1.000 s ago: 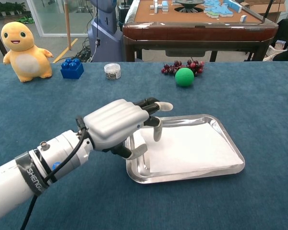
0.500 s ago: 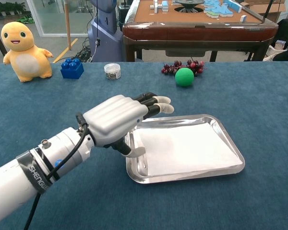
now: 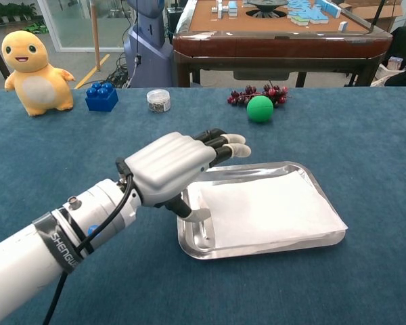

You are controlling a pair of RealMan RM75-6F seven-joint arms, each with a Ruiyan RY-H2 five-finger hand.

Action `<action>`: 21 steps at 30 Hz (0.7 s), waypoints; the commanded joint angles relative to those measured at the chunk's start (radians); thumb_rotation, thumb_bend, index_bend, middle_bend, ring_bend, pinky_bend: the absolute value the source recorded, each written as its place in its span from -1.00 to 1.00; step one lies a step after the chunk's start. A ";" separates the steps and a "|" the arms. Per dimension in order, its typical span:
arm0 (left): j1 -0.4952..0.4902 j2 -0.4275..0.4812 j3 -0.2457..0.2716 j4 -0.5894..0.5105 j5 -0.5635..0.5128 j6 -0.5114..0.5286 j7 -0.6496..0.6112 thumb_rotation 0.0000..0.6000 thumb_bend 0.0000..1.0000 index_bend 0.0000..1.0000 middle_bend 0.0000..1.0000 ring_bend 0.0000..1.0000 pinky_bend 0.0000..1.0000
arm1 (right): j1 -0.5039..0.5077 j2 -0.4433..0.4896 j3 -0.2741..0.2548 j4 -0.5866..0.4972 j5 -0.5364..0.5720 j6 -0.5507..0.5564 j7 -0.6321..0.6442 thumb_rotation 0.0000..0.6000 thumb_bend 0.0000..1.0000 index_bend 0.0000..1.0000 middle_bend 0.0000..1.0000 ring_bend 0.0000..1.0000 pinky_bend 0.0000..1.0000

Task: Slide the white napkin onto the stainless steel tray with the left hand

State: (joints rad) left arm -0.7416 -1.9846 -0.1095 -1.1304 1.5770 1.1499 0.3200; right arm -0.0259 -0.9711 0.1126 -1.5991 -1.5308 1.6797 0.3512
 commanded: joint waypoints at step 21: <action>0.018 -0.026 0.005 0.071 0.045 0.118 0.095 1.00 -0.65 -0.76 -0.83 -0.96 -0.39 | 0.003 0.002 -0.005 -0.007 -0.011 -0.017 -0.019 1.00 -0.40 0.08 -0.12 -0.32 -0.13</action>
State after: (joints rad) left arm -0.7247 -2.0135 -0.1077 -1.0566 1.6185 1.2650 0.4087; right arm -0.0227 -0.9694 0.1072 -1.6058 -1.5418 1.6629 0.3323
